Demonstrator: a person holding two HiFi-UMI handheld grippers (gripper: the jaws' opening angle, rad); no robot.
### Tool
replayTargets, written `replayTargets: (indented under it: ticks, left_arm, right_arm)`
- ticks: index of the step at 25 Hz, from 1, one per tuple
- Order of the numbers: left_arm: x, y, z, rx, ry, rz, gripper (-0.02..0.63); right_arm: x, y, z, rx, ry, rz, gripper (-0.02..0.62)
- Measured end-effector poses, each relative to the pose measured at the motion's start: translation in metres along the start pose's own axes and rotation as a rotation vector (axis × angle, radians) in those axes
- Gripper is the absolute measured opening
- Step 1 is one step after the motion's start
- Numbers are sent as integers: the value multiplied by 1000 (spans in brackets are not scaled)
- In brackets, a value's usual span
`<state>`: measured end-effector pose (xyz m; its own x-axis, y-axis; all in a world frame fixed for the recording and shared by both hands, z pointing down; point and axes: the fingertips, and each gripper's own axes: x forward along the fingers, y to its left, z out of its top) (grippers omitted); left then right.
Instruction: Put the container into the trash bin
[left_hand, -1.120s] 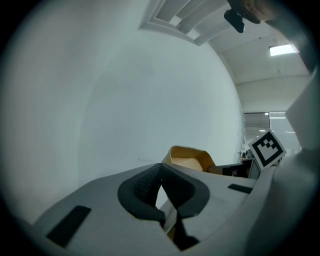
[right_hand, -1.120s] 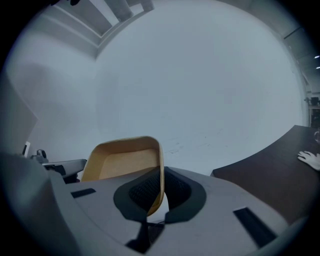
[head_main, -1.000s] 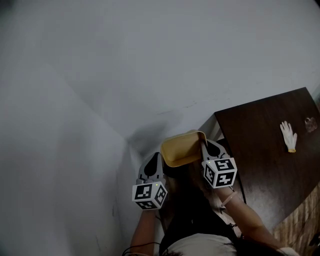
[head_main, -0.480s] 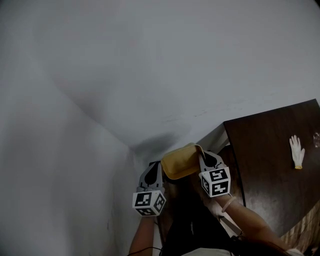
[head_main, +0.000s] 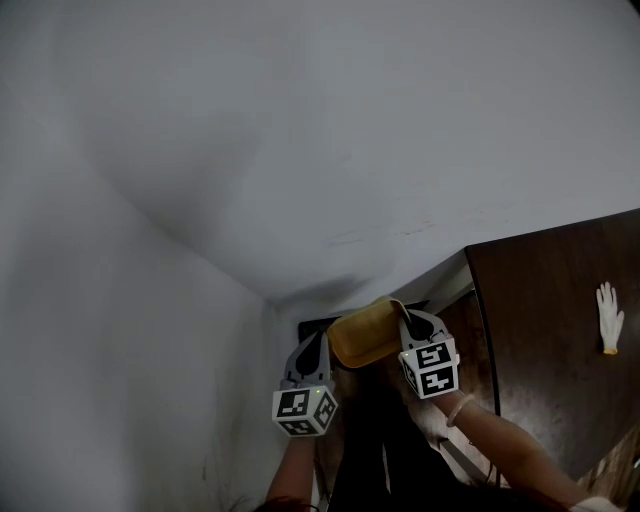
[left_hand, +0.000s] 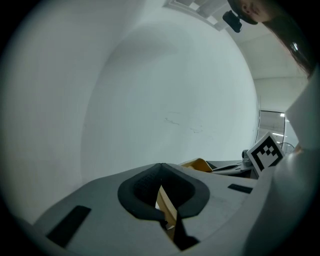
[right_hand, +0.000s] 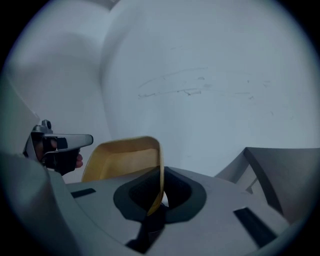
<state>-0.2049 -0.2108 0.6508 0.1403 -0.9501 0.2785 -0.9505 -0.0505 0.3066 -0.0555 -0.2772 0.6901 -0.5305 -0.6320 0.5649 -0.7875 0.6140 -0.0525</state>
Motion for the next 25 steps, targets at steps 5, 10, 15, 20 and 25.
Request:
replayTargets:
  ticks: [5, 10, 15, 20, 25]
  left_arm:
    - [20, 17, -24, -12, 16, 7, 20]
    - [31, 34, -43, -31, 26, 19, 20]
    - [38, 49, -65, -37, 50, 27, 20]
    - [50, 63, -86, -44, 71, 30, 20]
    - [59, 74, -102, -37, 95, 24, 20]
  right_arm:
    - [33, -1, -25, -26, 46, 6, 14]
    - [58, 5, -51, -52, 94, 19, 15]
    - [78, 4, -78, -60, 139, 16, 20]
    - [99, 2, -107, -86, 184, 13, 21]
    - [114, 6, -136, -82, 226, 15, 21]
